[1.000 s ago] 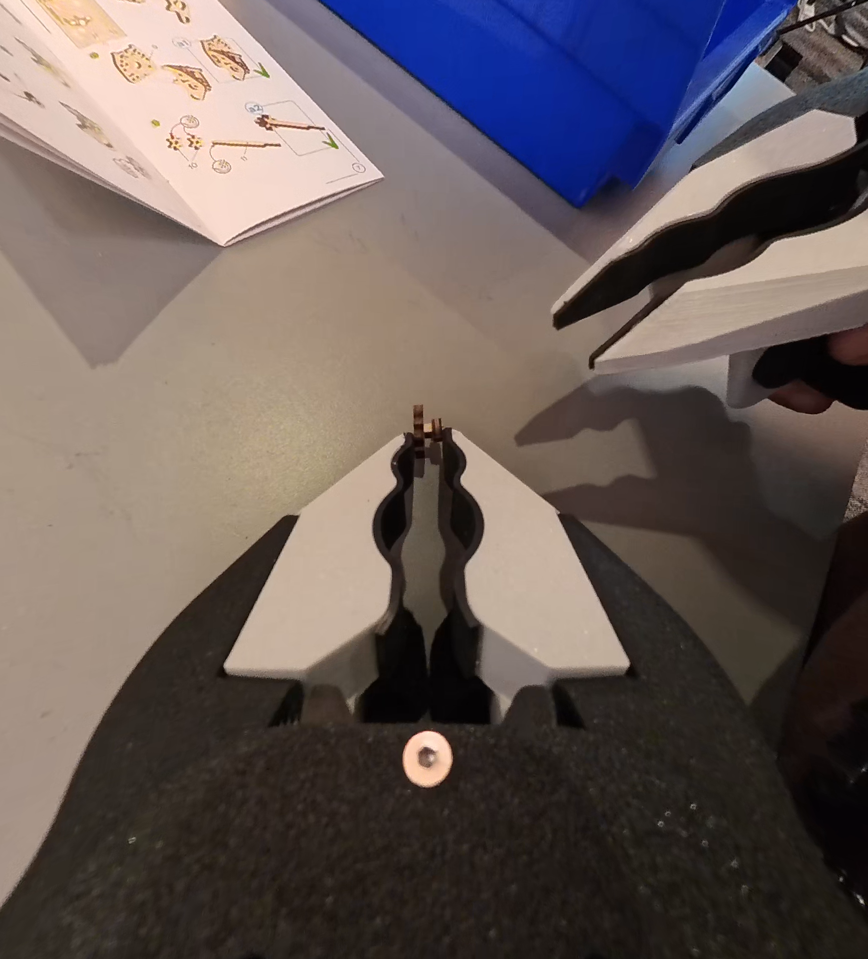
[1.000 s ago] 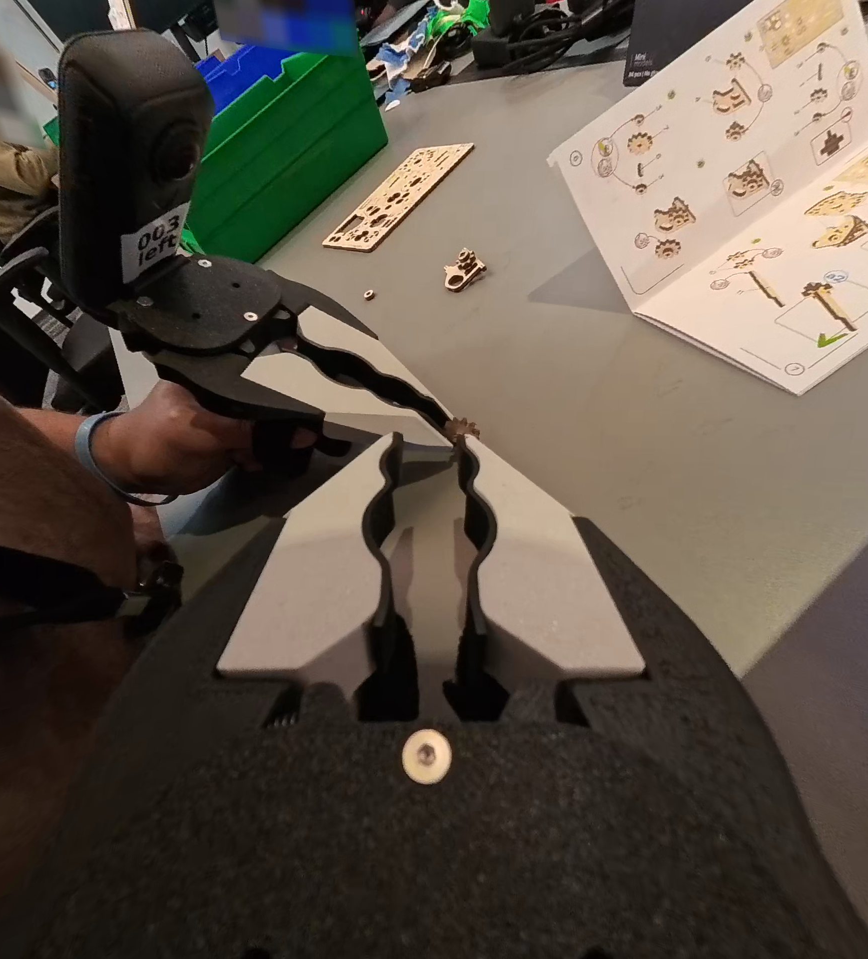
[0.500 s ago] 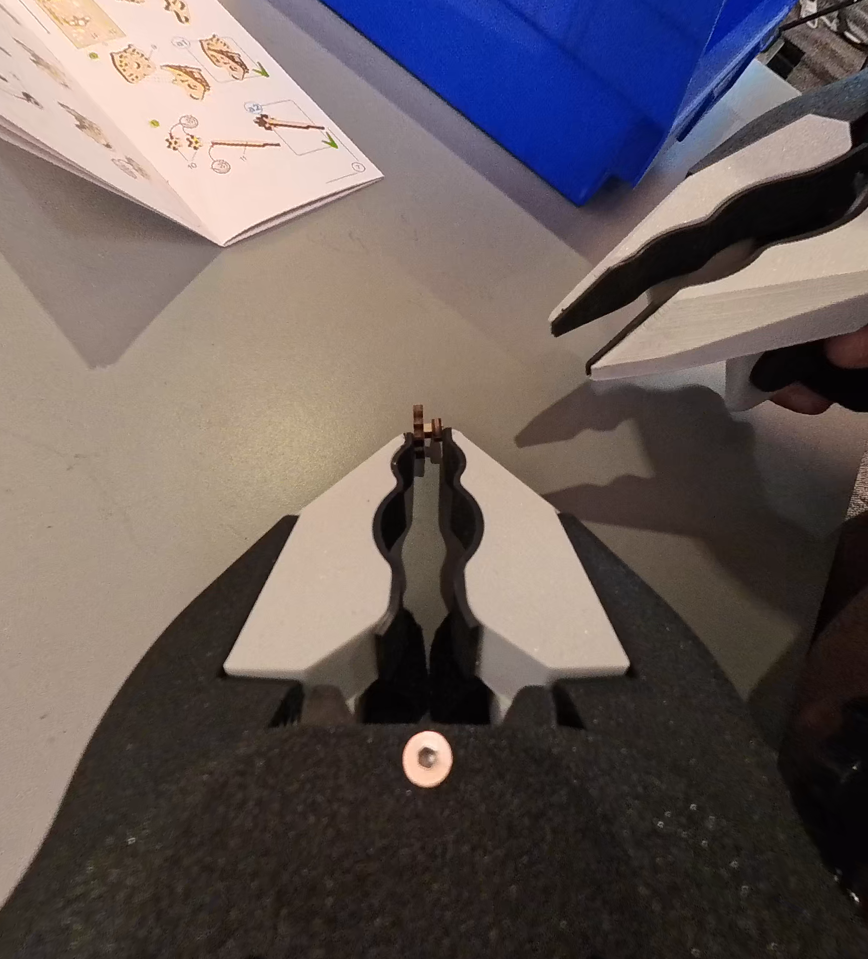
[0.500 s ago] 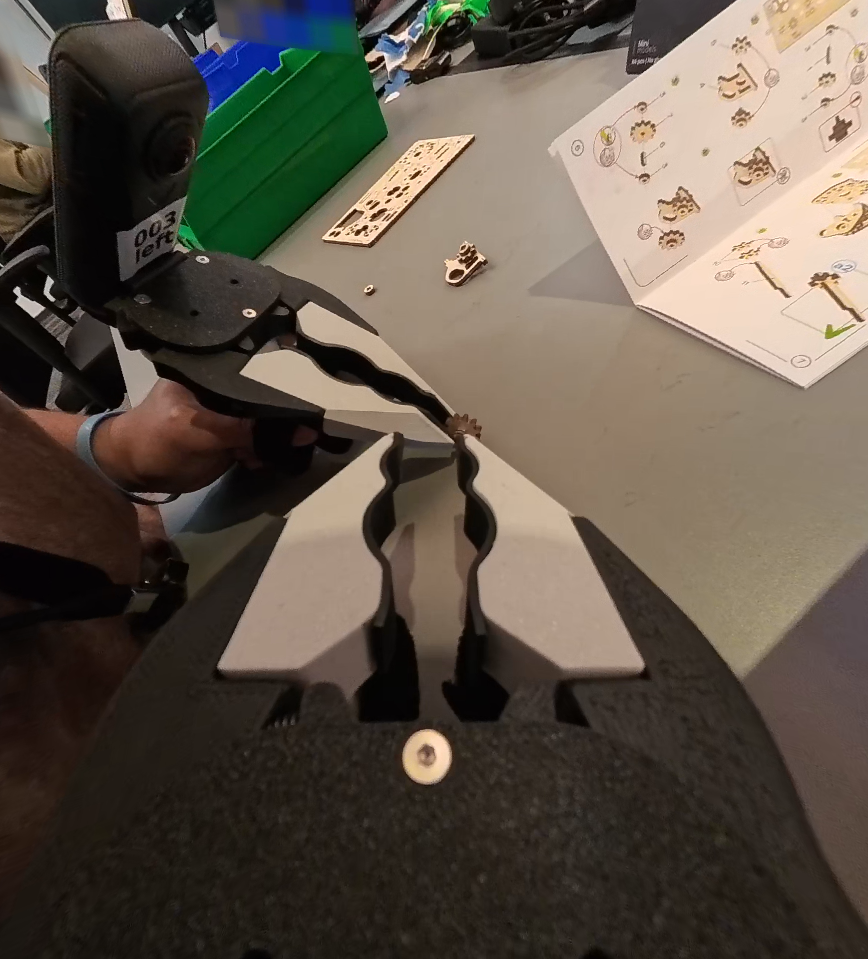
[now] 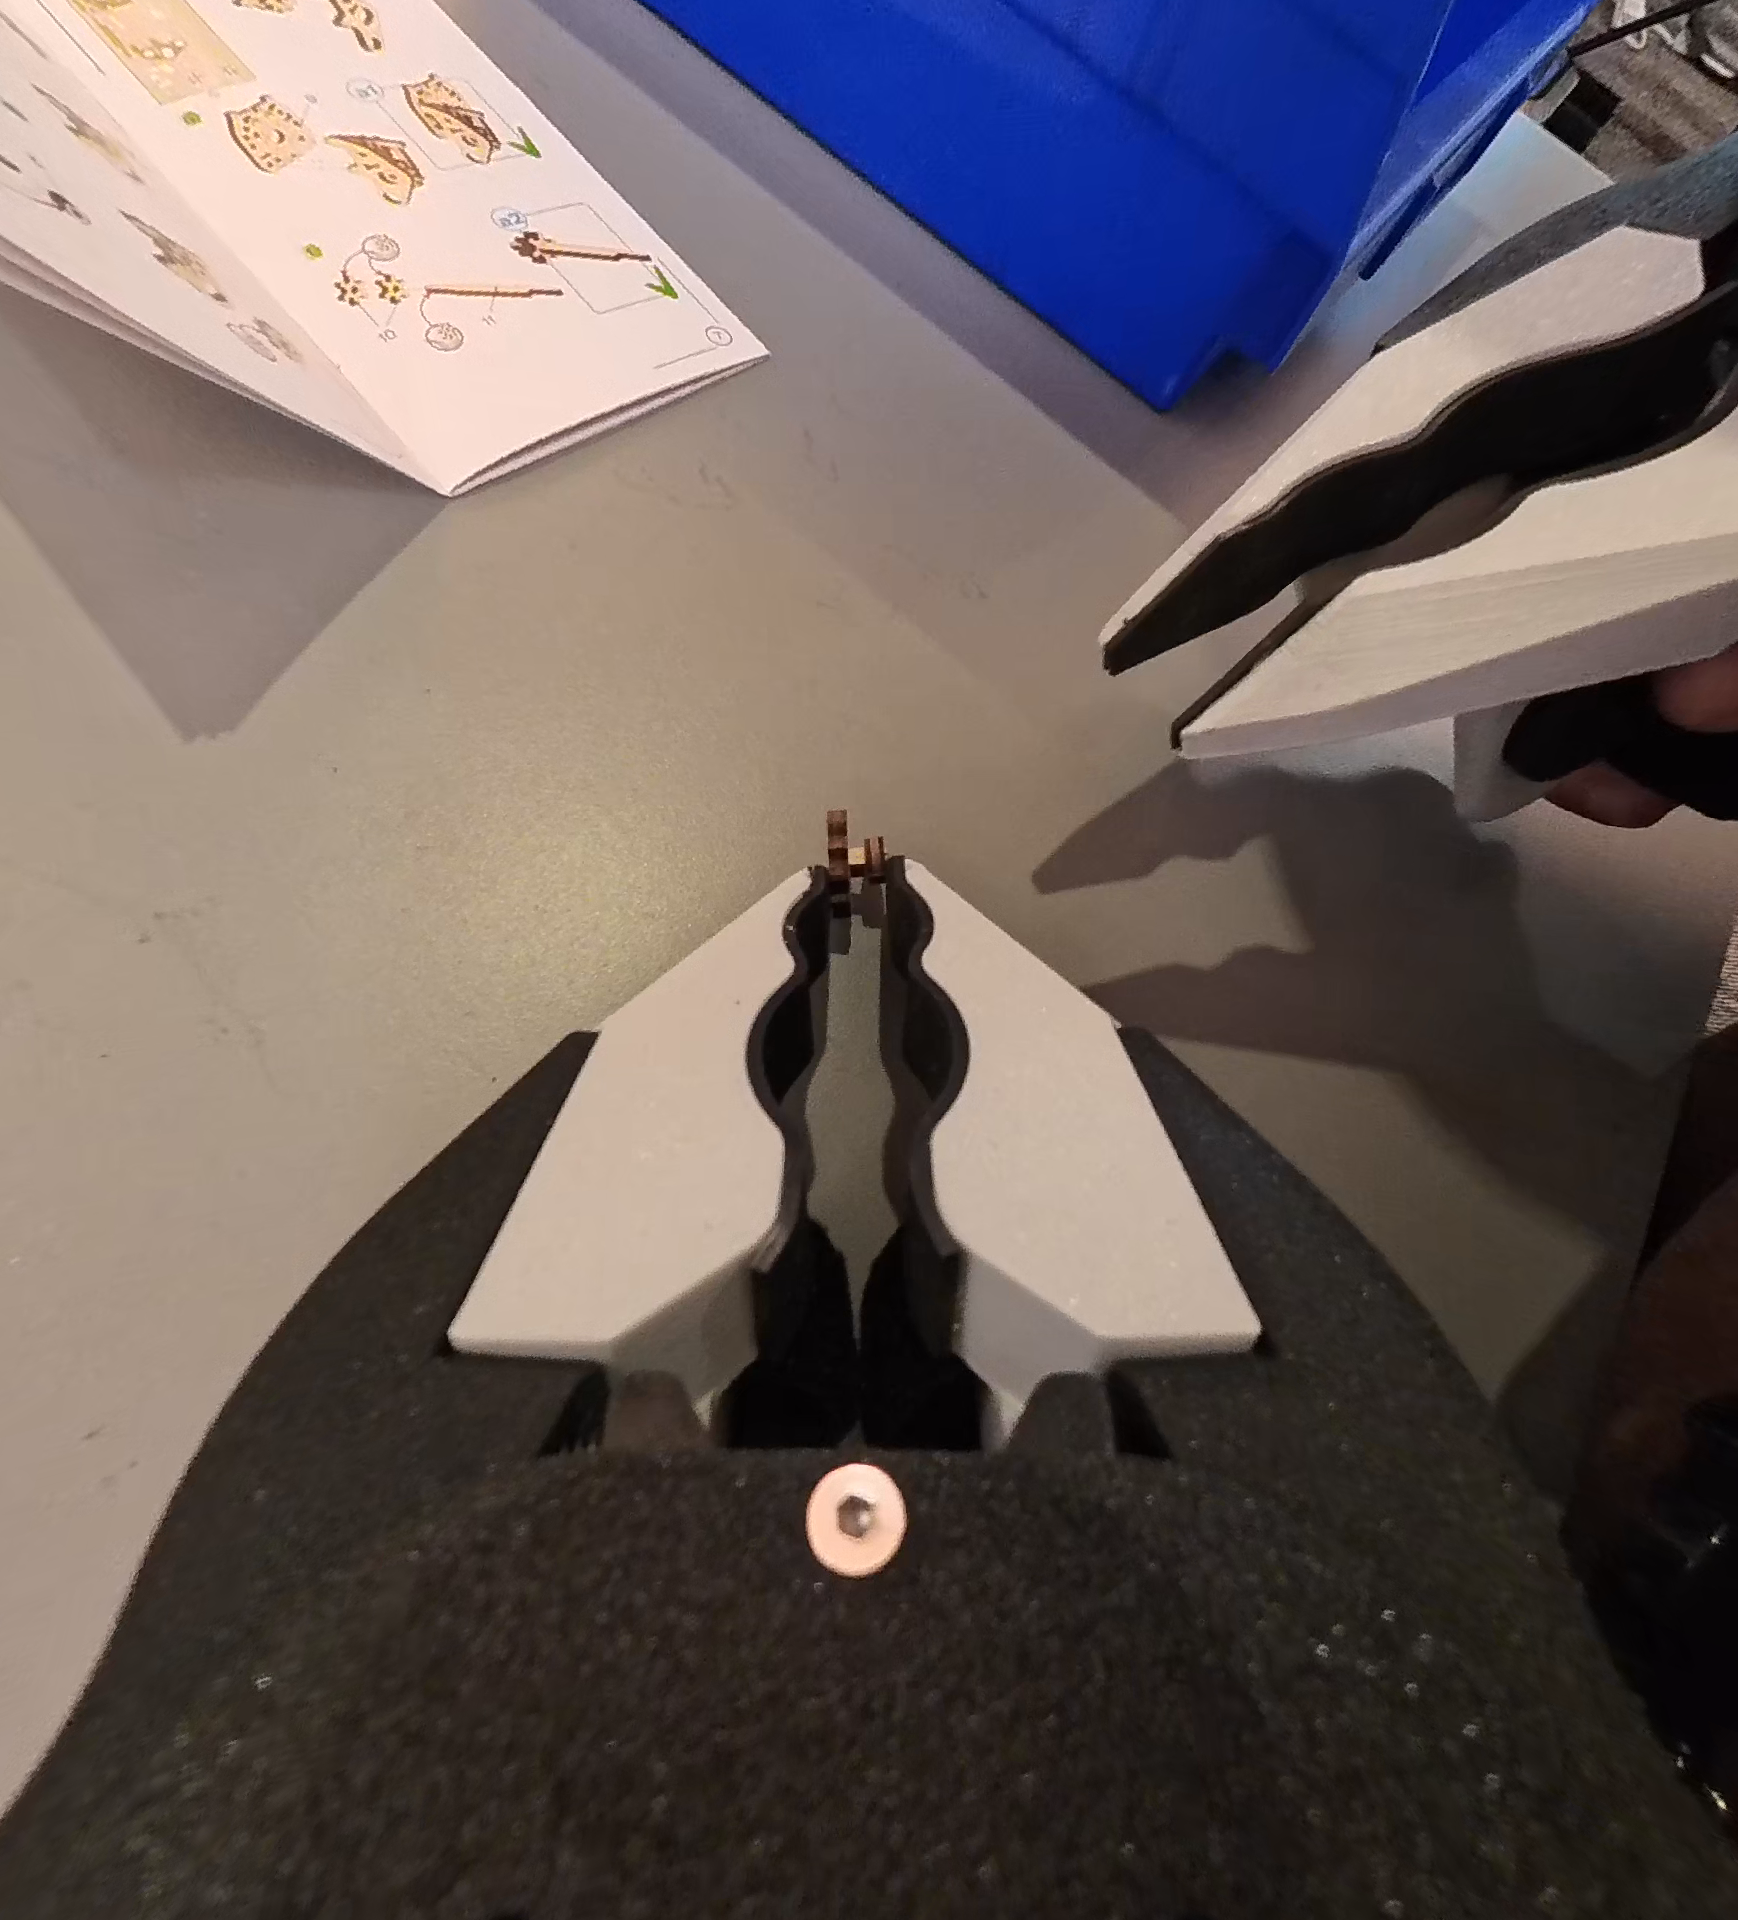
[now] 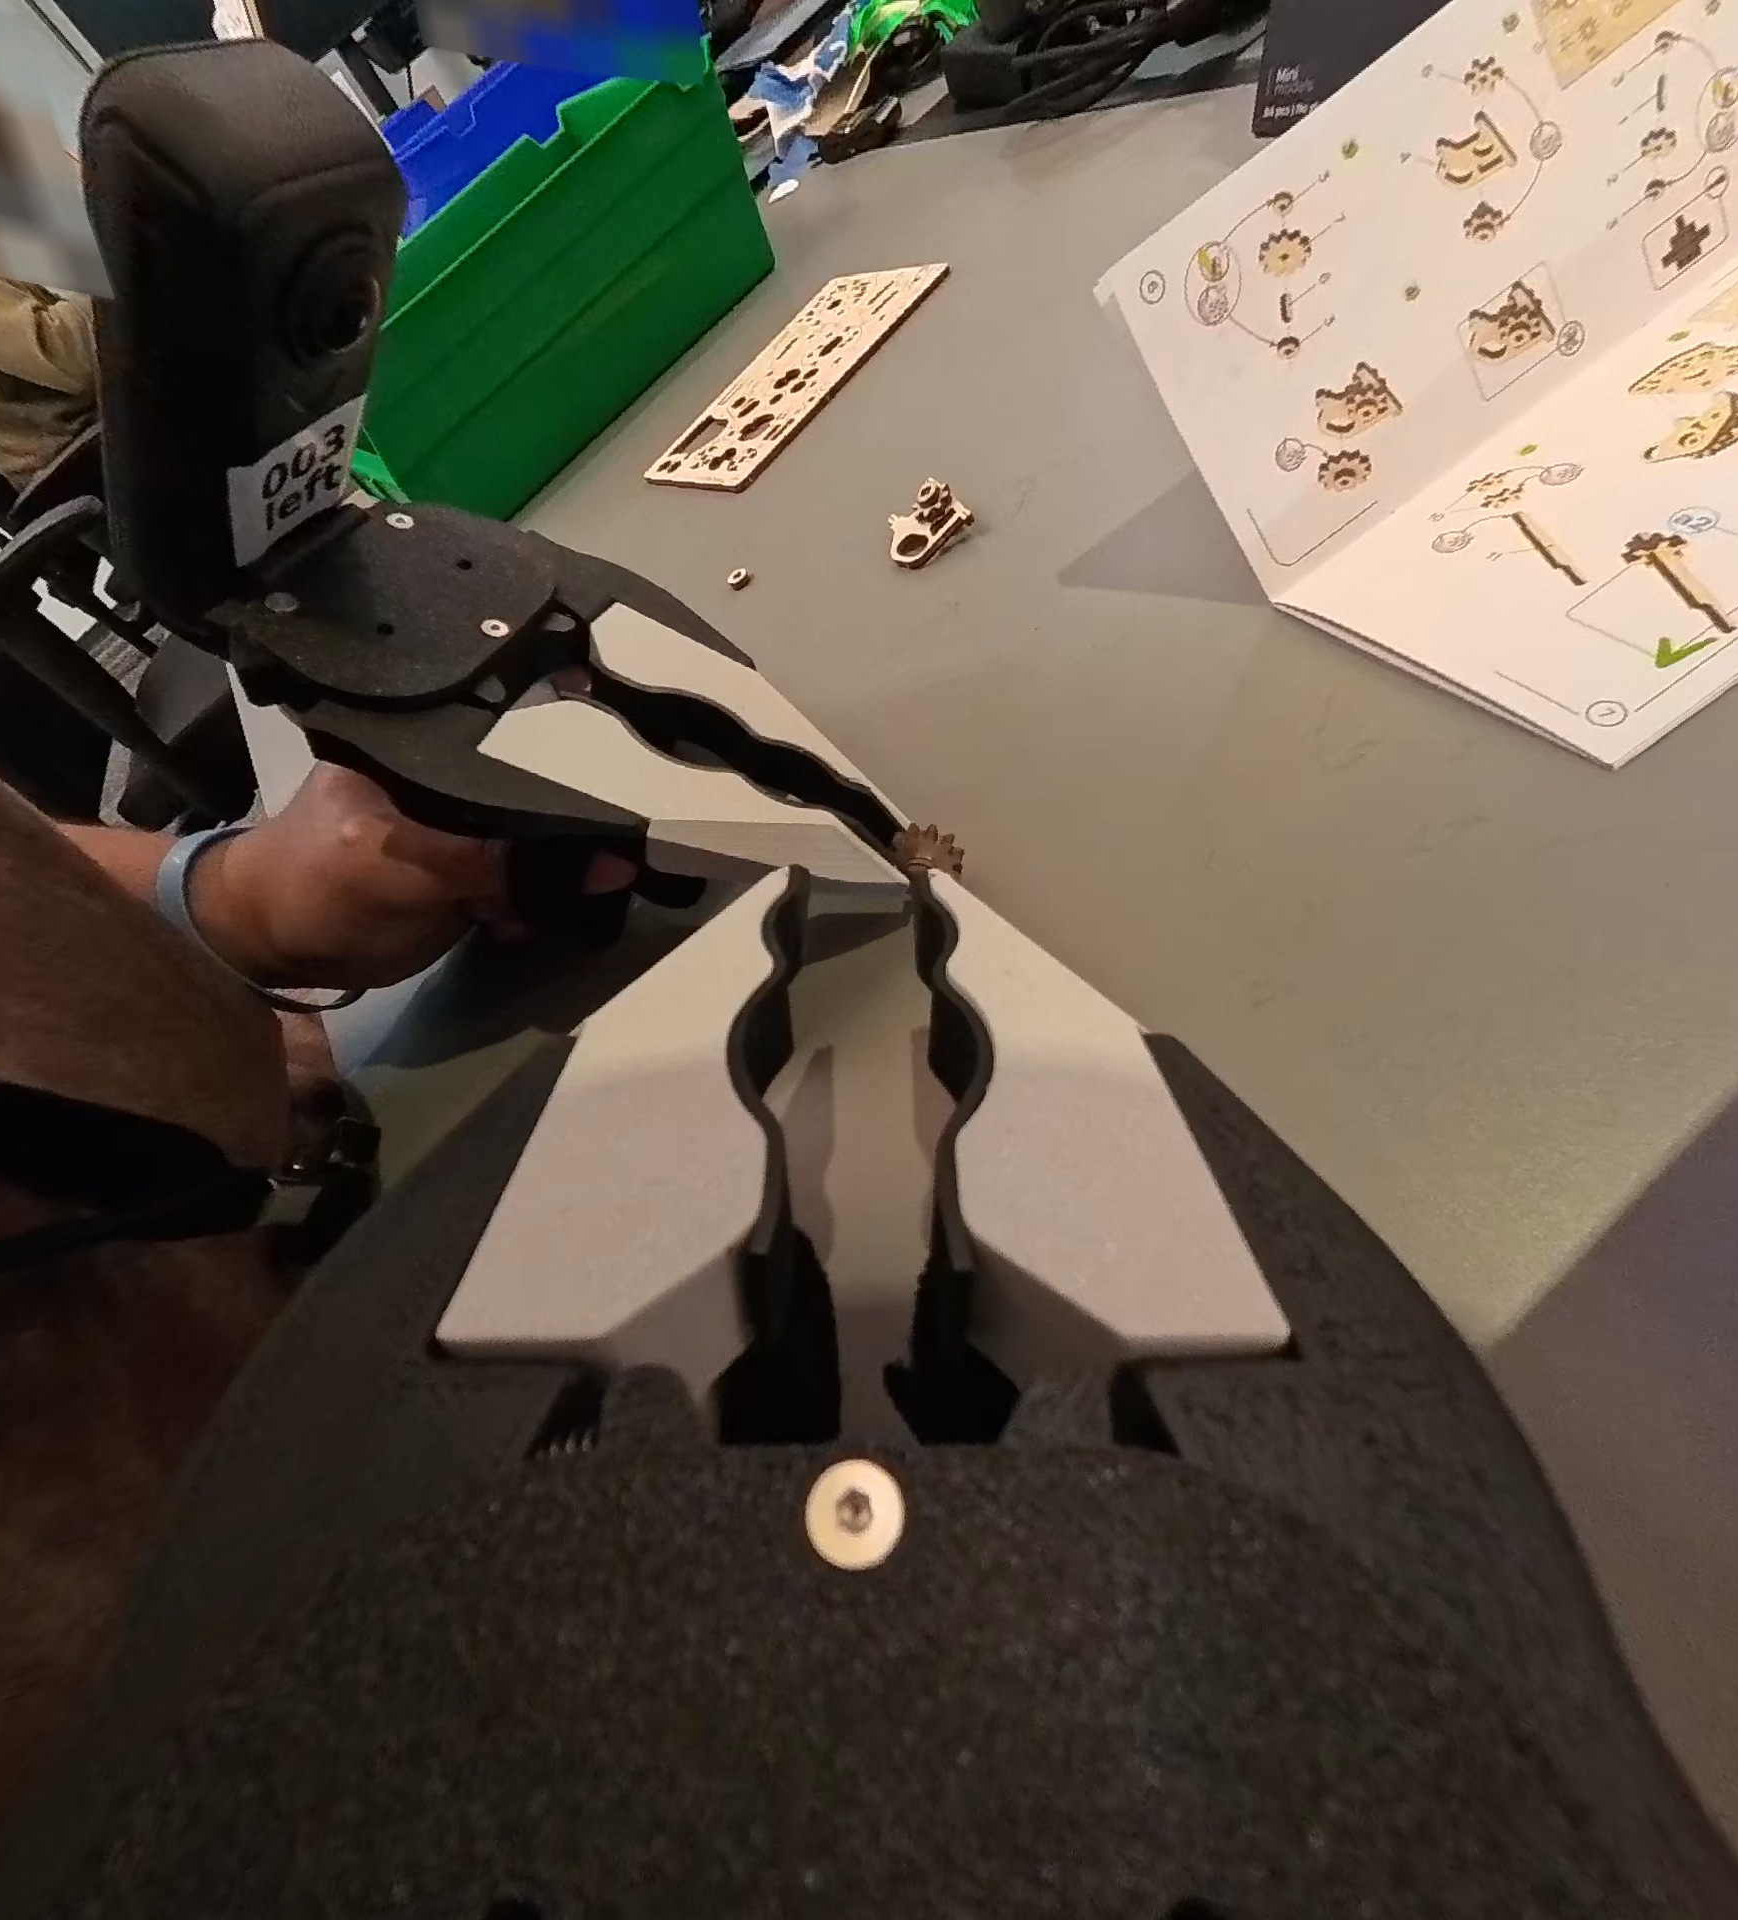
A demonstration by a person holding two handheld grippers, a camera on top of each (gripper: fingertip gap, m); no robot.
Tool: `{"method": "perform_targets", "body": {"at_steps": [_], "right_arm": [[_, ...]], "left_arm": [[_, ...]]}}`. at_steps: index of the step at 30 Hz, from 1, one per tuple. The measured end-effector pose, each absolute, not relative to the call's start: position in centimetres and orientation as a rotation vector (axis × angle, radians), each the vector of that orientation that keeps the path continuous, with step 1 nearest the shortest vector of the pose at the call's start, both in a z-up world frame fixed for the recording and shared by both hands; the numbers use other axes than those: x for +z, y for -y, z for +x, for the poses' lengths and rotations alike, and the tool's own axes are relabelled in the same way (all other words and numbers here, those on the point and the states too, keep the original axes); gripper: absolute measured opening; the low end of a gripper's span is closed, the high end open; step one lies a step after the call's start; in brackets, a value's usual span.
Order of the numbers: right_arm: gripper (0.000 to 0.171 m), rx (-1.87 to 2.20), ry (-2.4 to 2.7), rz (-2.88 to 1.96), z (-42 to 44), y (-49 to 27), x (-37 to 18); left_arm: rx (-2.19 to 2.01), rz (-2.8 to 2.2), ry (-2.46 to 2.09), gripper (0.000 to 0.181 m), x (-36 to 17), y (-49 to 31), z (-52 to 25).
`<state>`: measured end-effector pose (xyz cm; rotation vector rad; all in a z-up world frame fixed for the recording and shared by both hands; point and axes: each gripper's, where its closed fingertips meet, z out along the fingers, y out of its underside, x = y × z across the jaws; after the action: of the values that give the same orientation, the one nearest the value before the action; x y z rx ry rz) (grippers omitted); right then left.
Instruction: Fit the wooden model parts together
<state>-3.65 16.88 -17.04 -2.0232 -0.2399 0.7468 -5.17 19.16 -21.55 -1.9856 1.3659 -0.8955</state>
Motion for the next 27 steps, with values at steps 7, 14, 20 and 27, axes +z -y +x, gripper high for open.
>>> {"method": "perform_targets", "body": {"at_steps": [7,14,20,27], "right_arm": [[0.019,0.734,0.248,-2.026,-3.6,-16.9,-17.1],[0.019,0.693,0.315,-2.052,-4.5,-16.9,-17.5],[0.020,0.595,0.402,-2.024,-5.3,-17.1,-16.8],[0.019,0.403,0.475,-2.015,-4.8,-17.4,-16.5]], "left_arm": [[-0.914,-1.994,-1.361,0.008,-21.6,-19.2,-5.2],[-0.961,-1.959,-1.389,0.008,-21.1,-18.9,-4.5],[-1.023,-1.883,-1.350,0.009,-19.8,-18.8,-4.7],[-1.126,-1.774,-1.185,0.009,-17.0,-19.7,-5.7]]}}
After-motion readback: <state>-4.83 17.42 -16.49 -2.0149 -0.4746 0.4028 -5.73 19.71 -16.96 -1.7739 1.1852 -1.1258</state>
